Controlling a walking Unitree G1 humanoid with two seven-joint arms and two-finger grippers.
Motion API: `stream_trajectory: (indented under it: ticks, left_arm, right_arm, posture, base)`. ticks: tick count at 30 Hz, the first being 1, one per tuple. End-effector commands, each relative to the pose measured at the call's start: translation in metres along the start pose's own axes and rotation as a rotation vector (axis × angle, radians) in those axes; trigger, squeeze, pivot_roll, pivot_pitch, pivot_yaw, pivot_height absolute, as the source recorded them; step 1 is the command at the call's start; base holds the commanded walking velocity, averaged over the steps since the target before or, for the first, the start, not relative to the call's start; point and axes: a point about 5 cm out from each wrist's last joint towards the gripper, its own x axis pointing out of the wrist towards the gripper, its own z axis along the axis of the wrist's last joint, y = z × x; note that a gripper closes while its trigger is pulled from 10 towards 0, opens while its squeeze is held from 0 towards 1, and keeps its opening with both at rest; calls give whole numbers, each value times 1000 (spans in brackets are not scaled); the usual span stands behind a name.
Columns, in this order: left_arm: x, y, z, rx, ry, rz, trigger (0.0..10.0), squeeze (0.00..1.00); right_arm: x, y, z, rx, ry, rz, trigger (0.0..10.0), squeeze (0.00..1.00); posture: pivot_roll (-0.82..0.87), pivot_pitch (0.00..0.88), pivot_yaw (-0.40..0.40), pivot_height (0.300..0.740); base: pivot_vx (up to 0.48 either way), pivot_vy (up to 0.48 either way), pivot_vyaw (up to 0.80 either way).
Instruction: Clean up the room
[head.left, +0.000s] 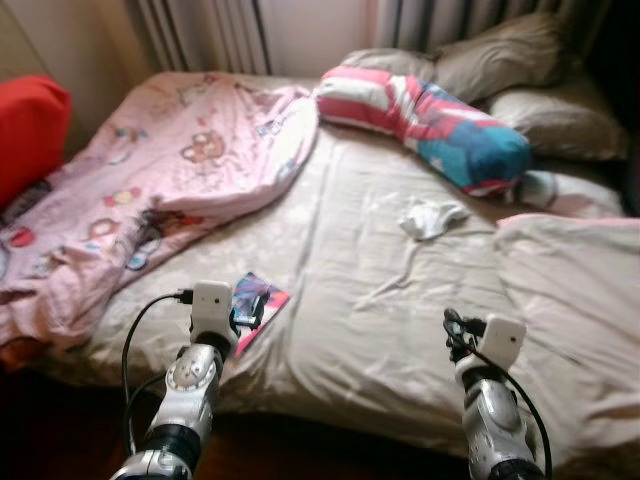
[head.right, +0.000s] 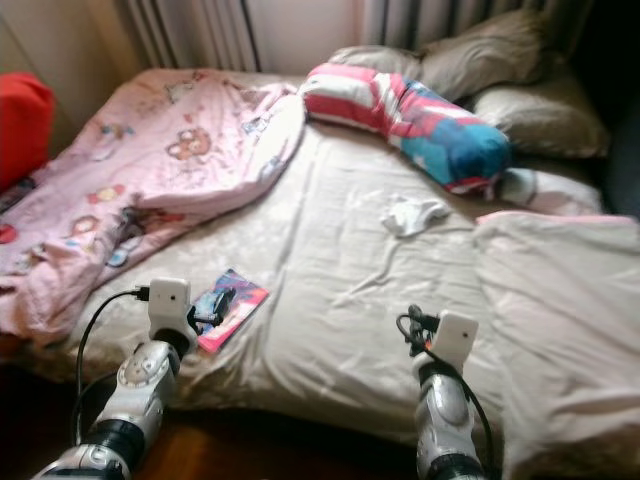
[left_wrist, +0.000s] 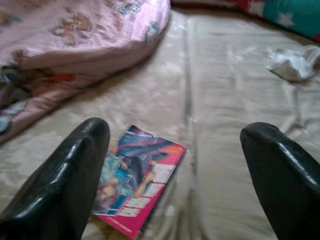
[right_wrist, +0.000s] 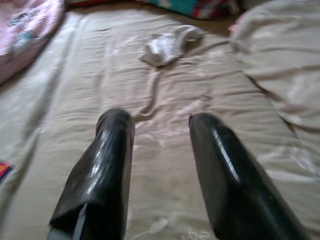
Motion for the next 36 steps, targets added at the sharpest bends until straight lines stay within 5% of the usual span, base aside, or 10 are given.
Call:
stream_trajectory:
  ticks: [1,36]
  left_arm:
    - [-2,5,-3,11,17,3,10000,0]
    - [-4,9,-5,18,23,9,10000,0]
  right_arm:
    - [-2,3,-5,6,21,5,10000,0]
    - [0,12,-6,3,33,35,10000,0]
  posture:
    - [111,98,37,740]
    - [115,86,41,740]
  base:
    - [0,480,0]
    - [0,480,0]
